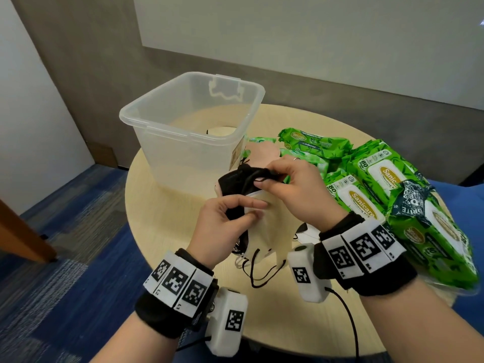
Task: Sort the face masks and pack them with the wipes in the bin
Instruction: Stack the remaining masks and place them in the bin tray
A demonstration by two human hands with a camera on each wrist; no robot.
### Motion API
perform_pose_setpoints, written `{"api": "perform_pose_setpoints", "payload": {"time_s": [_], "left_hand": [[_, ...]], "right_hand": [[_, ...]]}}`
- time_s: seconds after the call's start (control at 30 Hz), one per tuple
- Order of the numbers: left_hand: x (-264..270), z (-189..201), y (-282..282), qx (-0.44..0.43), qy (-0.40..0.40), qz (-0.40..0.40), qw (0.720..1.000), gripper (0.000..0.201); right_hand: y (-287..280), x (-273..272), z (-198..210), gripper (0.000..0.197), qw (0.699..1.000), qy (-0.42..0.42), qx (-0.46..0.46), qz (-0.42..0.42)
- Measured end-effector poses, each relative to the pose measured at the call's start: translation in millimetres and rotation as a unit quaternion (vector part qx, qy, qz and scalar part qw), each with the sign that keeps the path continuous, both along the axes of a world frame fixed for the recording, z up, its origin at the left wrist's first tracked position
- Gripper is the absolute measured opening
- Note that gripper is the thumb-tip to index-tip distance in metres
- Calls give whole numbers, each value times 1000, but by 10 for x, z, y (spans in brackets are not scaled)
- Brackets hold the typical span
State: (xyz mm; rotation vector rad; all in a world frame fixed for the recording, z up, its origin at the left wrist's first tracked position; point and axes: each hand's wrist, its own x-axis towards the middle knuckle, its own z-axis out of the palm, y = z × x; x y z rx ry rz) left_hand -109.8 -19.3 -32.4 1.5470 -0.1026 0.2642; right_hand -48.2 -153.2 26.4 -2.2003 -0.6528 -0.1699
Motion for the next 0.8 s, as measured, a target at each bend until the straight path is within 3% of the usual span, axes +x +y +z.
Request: {"api": "perform_pose_setpoints", "payload": {"time_s": [0.2,0.5,0.6,0.7,0.8], "left_hand": [[17,-36,5,15,5,-16,1000,41],[1,-27,23,-16,-21,-25,999,46],[-9,-18,30,-28,-27,-34,999,52],[-3,-25,39,-1,-36,-40,999,50],[1,-62,31,30,-17,-42,999,49]], "right_hand": [[66,34,29,27,998,10,64,-13],[93,34,35,9,994,-7,109,-18],[66,69,30,12,991,-27,124,-30],[40,112,52,7,982,-58,162,-77],[-21,167,87,4,953,-118,231,-158]]}}
